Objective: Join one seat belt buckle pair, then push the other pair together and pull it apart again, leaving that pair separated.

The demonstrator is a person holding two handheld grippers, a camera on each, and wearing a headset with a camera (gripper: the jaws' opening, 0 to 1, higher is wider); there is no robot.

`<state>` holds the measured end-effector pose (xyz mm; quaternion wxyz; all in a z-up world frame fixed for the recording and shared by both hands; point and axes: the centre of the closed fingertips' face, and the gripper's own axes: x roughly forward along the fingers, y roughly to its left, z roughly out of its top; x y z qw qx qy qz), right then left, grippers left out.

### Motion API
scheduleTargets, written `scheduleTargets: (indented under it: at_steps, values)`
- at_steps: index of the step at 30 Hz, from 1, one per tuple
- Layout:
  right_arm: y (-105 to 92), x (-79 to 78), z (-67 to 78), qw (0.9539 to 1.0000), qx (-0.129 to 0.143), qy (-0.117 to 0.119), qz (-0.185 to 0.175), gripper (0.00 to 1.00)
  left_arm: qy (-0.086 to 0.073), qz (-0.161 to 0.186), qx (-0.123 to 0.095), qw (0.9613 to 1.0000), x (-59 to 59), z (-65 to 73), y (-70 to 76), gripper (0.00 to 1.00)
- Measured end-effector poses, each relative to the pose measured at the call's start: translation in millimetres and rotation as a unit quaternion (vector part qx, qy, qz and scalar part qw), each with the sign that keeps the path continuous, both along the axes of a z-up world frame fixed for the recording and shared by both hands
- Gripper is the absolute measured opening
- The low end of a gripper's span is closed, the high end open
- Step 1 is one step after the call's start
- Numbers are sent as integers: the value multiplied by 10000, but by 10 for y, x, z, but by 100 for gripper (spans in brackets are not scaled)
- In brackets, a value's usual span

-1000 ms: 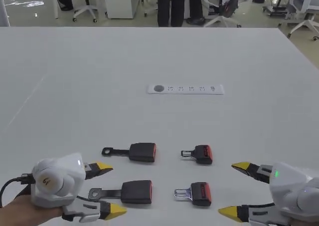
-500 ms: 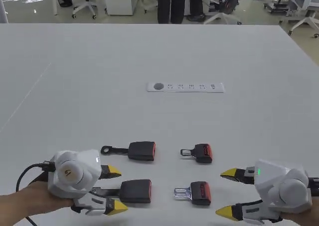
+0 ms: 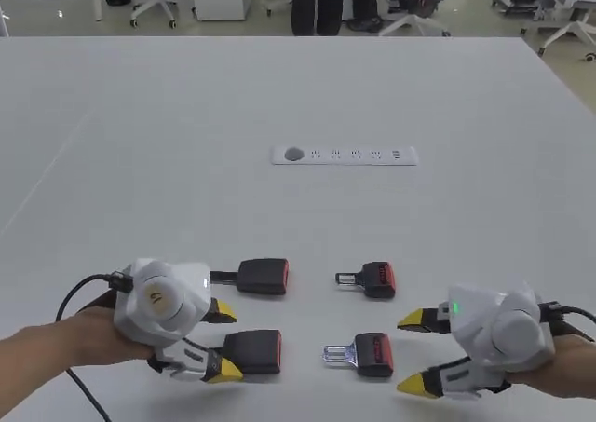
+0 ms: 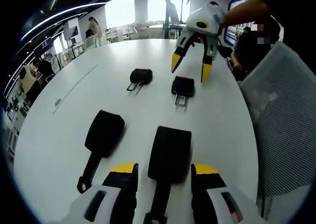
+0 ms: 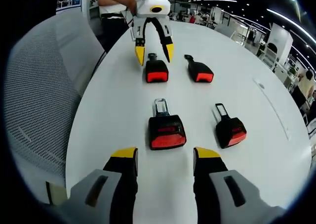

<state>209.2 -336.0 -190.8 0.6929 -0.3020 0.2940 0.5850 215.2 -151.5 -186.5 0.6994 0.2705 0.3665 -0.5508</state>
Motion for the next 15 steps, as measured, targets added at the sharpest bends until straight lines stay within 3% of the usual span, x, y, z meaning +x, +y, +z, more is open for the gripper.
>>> scheduleTargets:
  at_steps: [4,15]
  values:
    - [5,24,-45,9999,-73,52,130,41,136,-205,133,9996,-37,-42,-8,41]
    - [98,74,-141,9991,-186,178,327,37,202,-511,360,9978,-32,-109,0,33]
